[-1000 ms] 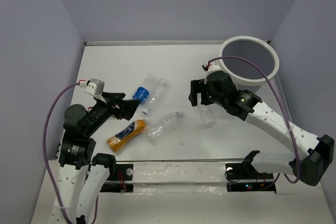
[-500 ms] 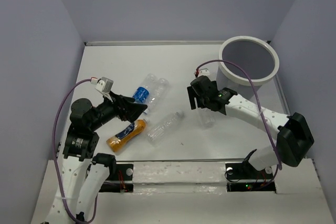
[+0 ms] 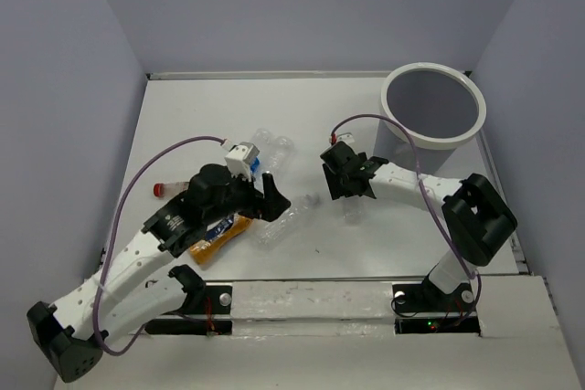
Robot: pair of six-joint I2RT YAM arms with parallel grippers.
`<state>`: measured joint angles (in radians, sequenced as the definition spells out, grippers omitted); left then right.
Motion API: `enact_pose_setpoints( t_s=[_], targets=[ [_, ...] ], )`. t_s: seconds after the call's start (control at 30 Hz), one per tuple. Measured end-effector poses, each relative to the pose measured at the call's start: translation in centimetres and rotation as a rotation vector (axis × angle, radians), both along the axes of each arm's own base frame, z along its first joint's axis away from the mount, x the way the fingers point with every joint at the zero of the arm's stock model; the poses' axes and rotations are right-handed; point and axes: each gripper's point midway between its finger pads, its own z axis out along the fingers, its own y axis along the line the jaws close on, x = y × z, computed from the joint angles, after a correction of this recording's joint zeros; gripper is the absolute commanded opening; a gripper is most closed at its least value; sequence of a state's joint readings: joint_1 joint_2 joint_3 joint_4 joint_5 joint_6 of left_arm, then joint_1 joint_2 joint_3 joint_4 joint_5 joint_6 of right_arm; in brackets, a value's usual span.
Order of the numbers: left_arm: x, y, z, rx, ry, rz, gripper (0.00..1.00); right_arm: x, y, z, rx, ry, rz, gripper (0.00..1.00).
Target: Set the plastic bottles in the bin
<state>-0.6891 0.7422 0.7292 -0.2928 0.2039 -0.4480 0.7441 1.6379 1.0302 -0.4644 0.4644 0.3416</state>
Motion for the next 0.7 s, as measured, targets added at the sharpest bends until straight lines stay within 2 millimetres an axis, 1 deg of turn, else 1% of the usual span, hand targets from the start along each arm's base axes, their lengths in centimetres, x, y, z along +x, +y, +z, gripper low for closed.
enact_pose_setpoints(
  t_s=[0.1,0.13,0.17,0.23,0.3,0.33,0.37,0.4,0.43,0.47,0.5,0.53,0.6,0.63,0.7],
  targets=[
    [0.3,-0.8,-2.1,0.097,0.036,0.033,0.99,0.4,0.1,0.0,0.003,-0.011,-0.001,0.54],
    [0.6,-0.9,-3.3,0.142,0.054,0.051,0.99,0.5,0.1,0.1,0.005,-0.016,-0.001,0.51],
    [0.7,-0.9,-4.2,0.176,0.070,0.065,0.99,0.6,0.1,0.1,0.005,-0.024,-0.002,0.44],
    [1.0,-0.8,-5.6,0.226,0.093,0.087,0.99,0.7,0.1,0.4,0.007,-0.032,-0.002,0.40],
    [1.3,-0.8,-7.1,0.280,0.112,0.106,0.99,0.6,0.0,0.8,0.013,-0.041,0.000,0.37],
    [1.3,-0.9,-7.8,0.304,0.122,0.108,0.99,0.3,-0.2,1.2,0.017,-0.046,0.000,0.36],
    [1.4,-0.9,-8.0,0.313,0.123,0.111,0.99,0.2,-0.4,1.9,0.031,-0.060,0.000,0.35],
    [1.3,-1.1,-8.8,0.339,0.133,0.104,0.99,0.1,-0.4,2.6,0.040,-0.072,0.000,0.35],
    [1.2,-1.2,-9.2,0.353,0.136,0.103,0.99,0.0,-0.4,4.0,0.065,-0.093,0.007,0.35],
    [1.1,-1.5,-10.0,0.377,0.147,0.096,0.99,-0.1,-0.4,5.0,0.086,-0.113,0.010,0.35],
    [1.1,-1.6,-10.5,0.398,0.156,0.091,0.99,-0.3,-0.3,6.9,0.129,-0.148,0.022,0.35],
    [1.1,-1.7,-10.9,0.410,0.161,0.088,0.99,-0.5,-0.1,8.2,0.161,-0.171,0.035,0.35],
    [1.2,-2.1,-11.7,0.441,0.172,0.080,0.99,-1.1,0.6,12.4,0.255,-0.238,0.076,0.35],
    [1.2,-2.2,-12.1,0.455,0.176,0.076,0.99,-1.3,1.3,14.7,0.308,-0.273,0.103,0.35],
    [1.5,-2.6,-12.6,0.478,0.183,0.070,0.99,-1.7,2.2,19.4,0.399,-0.351,0.152,0.36]
  ],
)
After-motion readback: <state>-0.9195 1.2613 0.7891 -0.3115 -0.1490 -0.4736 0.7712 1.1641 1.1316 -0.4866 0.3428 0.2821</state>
